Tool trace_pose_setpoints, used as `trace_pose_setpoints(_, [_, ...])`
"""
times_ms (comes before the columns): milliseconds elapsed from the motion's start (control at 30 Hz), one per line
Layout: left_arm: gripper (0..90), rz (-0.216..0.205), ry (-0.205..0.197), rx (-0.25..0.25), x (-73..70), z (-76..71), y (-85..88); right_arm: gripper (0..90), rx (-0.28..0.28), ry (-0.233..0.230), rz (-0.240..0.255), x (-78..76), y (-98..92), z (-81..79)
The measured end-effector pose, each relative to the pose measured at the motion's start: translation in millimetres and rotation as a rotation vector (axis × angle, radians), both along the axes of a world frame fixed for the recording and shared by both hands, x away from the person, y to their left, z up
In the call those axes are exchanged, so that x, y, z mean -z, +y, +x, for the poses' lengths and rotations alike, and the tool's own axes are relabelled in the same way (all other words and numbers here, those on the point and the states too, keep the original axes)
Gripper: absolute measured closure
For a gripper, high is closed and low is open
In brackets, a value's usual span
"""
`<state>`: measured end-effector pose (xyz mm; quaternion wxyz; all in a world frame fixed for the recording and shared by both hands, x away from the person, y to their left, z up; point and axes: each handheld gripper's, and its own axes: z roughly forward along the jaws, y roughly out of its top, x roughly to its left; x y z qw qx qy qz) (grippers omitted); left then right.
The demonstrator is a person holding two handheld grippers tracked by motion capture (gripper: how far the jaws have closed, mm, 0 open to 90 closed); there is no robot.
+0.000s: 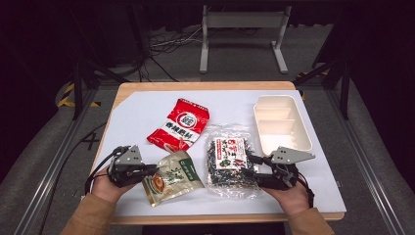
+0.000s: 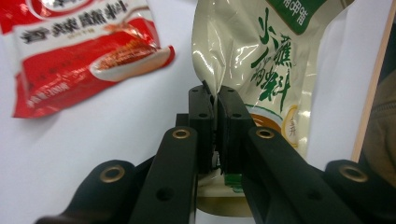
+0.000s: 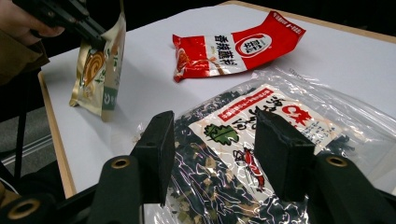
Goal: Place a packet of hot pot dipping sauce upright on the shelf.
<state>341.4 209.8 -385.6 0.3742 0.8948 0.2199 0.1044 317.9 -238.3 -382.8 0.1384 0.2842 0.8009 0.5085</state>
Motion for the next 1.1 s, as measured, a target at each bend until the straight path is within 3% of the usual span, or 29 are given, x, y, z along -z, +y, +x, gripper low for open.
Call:
trace_pose_setpoints(100, [87.6,-0.024,-0.024,-0.012,-3.6,-2.6,2.9,47.6,-0.005,-0.004,-0.003,-0.4,1.7,-1.0])
trace_pose_setpoints(333, [88.3,-0.148,-0.112,-0.074,-15.6,-11.1,12.0,47.7,-0.027,0.000,0.015,-2.5,8.6,-2.6])
trace_pose_setpoints(367, [88.4,-0.148,-0.112,-0.074,-15.6,-11.1,12.0,47.6,-0.030,0.002,0.019,-2.8,9.8,-2.8])
trace_pose_setpoints(433, [88.3,-0.188,-0.127,-0.101,-18.5,-12.9,14.3,47.6,-0.040,0.008,0.032,-3.1,12.2,-2.6])
trace_pose_setpoints(600, [88.2,-0.204,-0.163,-0.145,-19.4,-15.9,14.6,47.3,-0.075,0.004,0.077,-5.3,19.4,-1.3])
trace_pose_setpoints(867, [88.3,-0.257,-0.186,-0.172,-22.7,-19.0,13.1,45.5,-0.109,0.012,0.106,-7.6,37.0,0.8])
trace_pose_setpoints(1100, [88.3,-0.315,-0.176,-0.171,-23.6,-18.9,6.5,45.0,-0.146,-0.008,0.131,-12.3,59.3,3.6])
